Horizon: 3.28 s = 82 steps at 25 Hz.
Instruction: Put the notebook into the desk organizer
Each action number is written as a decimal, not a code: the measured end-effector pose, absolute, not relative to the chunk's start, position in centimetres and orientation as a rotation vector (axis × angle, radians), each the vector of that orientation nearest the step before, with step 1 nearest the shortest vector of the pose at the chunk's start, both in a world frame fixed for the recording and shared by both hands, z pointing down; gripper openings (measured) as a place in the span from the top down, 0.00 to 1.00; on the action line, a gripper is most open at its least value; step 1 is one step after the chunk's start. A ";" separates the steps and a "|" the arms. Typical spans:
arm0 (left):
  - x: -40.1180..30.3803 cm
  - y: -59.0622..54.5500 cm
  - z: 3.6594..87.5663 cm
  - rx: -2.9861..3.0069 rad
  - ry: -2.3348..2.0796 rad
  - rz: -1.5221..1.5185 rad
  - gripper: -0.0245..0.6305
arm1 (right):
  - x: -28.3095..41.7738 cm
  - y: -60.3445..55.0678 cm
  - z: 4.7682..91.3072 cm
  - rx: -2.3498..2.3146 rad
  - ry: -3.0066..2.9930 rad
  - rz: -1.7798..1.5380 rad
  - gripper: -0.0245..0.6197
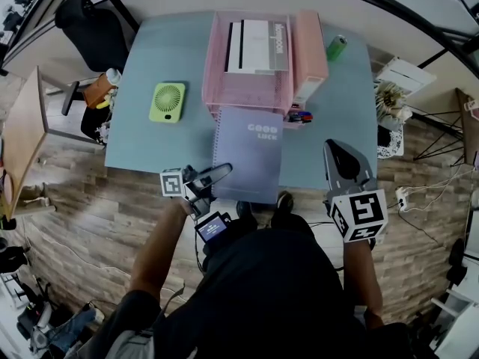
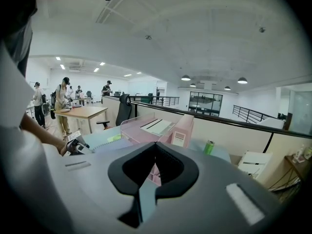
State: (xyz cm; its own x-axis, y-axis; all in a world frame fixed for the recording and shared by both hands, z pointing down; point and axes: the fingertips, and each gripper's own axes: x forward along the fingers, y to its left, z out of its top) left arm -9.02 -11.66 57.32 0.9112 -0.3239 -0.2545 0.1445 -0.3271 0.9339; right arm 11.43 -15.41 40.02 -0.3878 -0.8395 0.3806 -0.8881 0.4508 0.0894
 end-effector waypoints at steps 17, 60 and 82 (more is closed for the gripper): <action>-9.6 -13.6 59.8 1.881 -0.201 -0.475 0.83 | 11.8 -16.0 40.6 1.450 -2.334 0.199 0.96; -12.9 -24.5 59.6 1.622 -0.515 -0.780 0.52 | 11.9 -16.8 42.6 1.401 -2.336 0.256 0.96; -7.6 -17.1 64.2 1.621 -0.660 -0.696 0.83 | 12.1 -15.5 42.8 1.413 -2.324 0.246 0.96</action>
